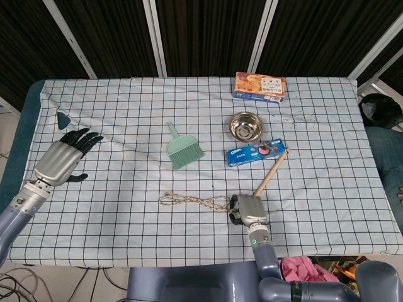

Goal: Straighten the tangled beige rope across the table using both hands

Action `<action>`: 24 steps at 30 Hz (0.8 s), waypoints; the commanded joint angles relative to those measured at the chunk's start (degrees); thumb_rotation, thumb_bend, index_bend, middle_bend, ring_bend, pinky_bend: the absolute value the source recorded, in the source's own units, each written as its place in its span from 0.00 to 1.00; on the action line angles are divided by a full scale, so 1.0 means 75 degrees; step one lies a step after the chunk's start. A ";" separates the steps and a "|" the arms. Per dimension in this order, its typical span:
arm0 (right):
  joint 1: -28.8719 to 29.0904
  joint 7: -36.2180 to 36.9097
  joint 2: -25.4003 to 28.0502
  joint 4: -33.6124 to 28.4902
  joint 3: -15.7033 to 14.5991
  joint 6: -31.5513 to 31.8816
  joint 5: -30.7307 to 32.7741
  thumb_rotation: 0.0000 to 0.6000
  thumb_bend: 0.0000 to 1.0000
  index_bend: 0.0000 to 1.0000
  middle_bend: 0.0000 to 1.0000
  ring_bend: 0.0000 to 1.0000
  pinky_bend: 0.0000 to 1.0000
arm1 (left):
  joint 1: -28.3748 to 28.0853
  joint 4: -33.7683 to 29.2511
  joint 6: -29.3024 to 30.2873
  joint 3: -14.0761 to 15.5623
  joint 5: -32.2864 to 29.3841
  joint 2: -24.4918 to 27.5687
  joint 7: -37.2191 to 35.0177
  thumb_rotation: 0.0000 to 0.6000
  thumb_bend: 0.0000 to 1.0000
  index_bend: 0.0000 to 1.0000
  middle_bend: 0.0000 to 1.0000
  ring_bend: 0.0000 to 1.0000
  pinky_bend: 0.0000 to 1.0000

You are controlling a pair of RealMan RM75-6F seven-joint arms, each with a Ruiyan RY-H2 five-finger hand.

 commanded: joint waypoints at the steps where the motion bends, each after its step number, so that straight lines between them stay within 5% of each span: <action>1: 0.0015 -0.0016 -0.0033 0.0057 0.0010 -0.0026 0.0034 1.00 0.34 0.52 1.00 1.00 1.00 | -0.0002 0.0001 -0.0007 0.0000 -0.0010 0.0004 -0.0002 1.00 0.10 0.13 0.13 0.07 0.18; 15: 0.0025 0.0024 -0.0154 0.0197 0.0005 -0.0086 -0.0005 1.00 0.35 0.57 1.00 1.00 1.00 | -0.0040 0.0017 -0.0102 0.0017 -0.0063 -0.0011 0.0087 1.00 0.11 0.13 0.13 0.08 0.18; 24: 0.0008 0.0049 -0.0127 0.0189 0.0024 -0.0102 -0.0020 1.00 0.39 0.60 1.00 1.00 1.00 | -0.0216 0.0013 -0.0513 0.0069 -0.0135 -0.0090 0.0061 1.00 0.25 0.15 0.17 0.10 0.19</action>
